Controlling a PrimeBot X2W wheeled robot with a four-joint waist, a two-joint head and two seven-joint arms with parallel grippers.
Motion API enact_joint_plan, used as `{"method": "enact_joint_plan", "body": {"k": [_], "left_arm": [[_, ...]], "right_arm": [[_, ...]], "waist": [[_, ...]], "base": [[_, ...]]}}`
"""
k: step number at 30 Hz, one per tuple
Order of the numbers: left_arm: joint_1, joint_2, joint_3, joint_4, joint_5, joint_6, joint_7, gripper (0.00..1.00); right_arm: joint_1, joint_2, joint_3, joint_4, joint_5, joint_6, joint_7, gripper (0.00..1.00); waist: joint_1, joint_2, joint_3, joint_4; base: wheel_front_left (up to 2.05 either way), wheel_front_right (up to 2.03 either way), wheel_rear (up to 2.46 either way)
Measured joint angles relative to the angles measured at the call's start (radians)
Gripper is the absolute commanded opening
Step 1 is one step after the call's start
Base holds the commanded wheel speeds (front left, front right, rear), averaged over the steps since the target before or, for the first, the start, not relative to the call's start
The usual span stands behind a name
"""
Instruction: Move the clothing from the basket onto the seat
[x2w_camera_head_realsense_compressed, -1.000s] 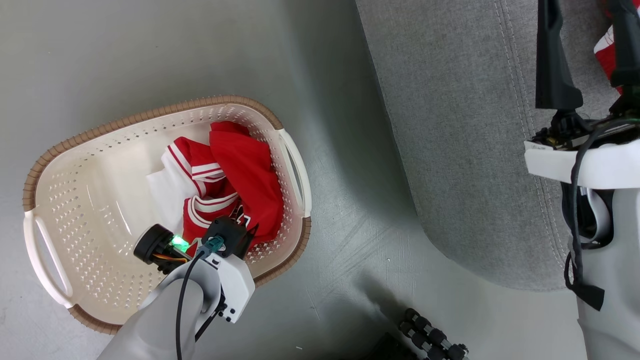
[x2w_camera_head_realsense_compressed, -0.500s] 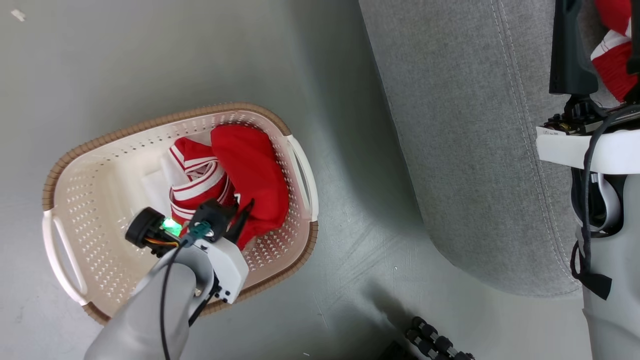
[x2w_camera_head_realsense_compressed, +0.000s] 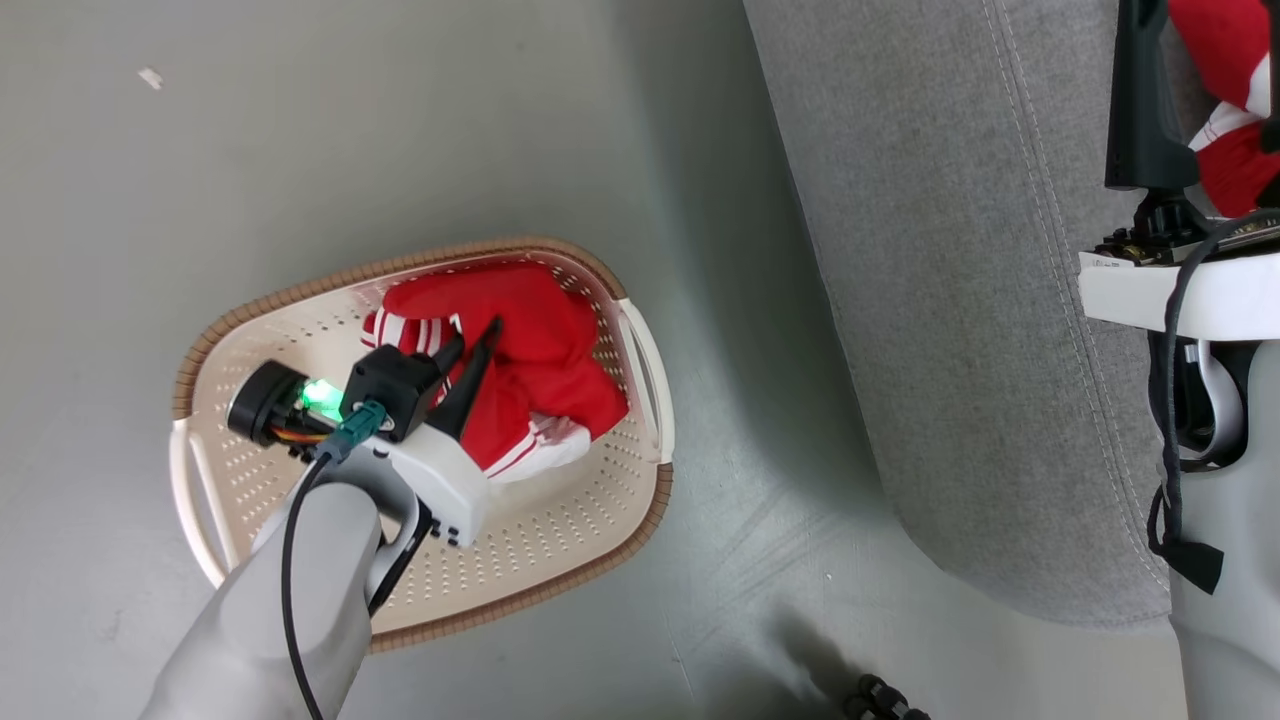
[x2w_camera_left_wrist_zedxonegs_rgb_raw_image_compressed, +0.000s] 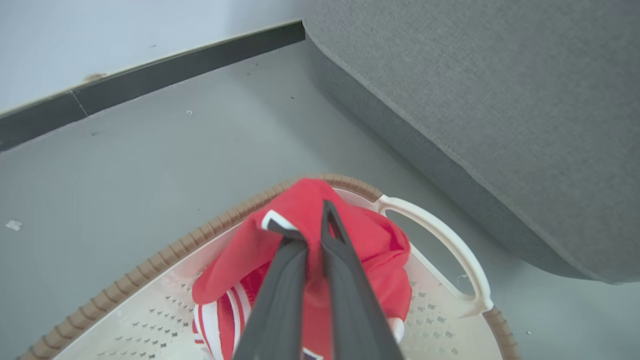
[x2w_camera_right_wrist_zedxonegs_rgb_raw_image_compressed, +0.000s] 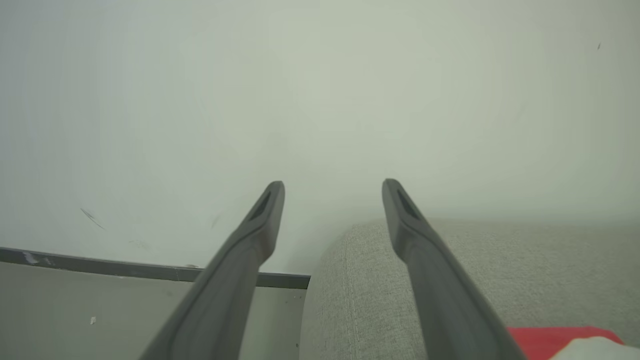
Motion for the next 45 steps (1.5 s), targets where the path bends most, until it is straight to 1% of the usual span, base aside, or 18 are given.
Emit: {"method": "enact_joint_plan", "body": {"k": [6,10,15,19,24,33,39,45], "left_arm": [[0.004,0.019,0.04,-0.142,0.001,0.016,0.0,0.0],[0.043,0.034,0.072,-0.217,0.002,0.038,0.0,0.0],[0.069,0.065,0.113,-0.296,0.003,0.057,0.0,0.0],[0.09,0.091,0.146,-0.361,0.003,0.065,0.0,0.0],[0.107,0.112,0.166,-0.401,0.003,0.065,0.0,0.0],[0.146,0.179,0.207,-0.487,0.012,0.065,-0.003,0.0],[0.181,0.202,0.221,-0.527,0.012,0.064,-0.003,0.0],[0.211,0.225,0.212,-0.553,0.019,0.05,-0.003,0.0]], "right_arm": [[0.001,0.0,-0.002,0.009,-0.025,0.0,0.0,1.0],[0.004,-0.002,-0.003,0.022,-0.037,0.0,0.0,1.0],[0.02,-0.002,-0.001,0.041,-0.048,0.0,0.0,1.0],[0.07,-0.002,0.01,0.068,-0.065,0.0,0.0,1.0],[0.099,-0.003,0.034,0.08,-0.075,0.0,0.0,1.0],[0.172,-0.004,0.073,0.111,-0.092,0.0,0.0,1.0],[0.216,-0.004,0.1,0.14,-0.098,0.0,0.0,1.0],[0.264,-0.036,0.16,0.176,-0.098,0.0,0.0,1.0]], "waist": [[0.0,0.0,-0.046,0.03],[0.0,0.0,-0.08,0.051],[0.0,0.0,-0.127,0.077],[0.0,0.0,-0.177,0.101],[0.0,0.0,-0.22,0.119],[-0.0001,0.0,-0.333,0.158],[-0.0001,0.0,-0.403,0.178],[-0.0001,0.0,-0.475,0.194]], "base": [[0.0,0.0,0.0],[0.0,0.0,0.0],[0.0,0.0,0.0],[0.0,0.0,0.0],[0.0,0.0,0.0],[0.0,0.0,0.0],[0.0,0.0,0.0],[0.0,0.0,0.0]]}}
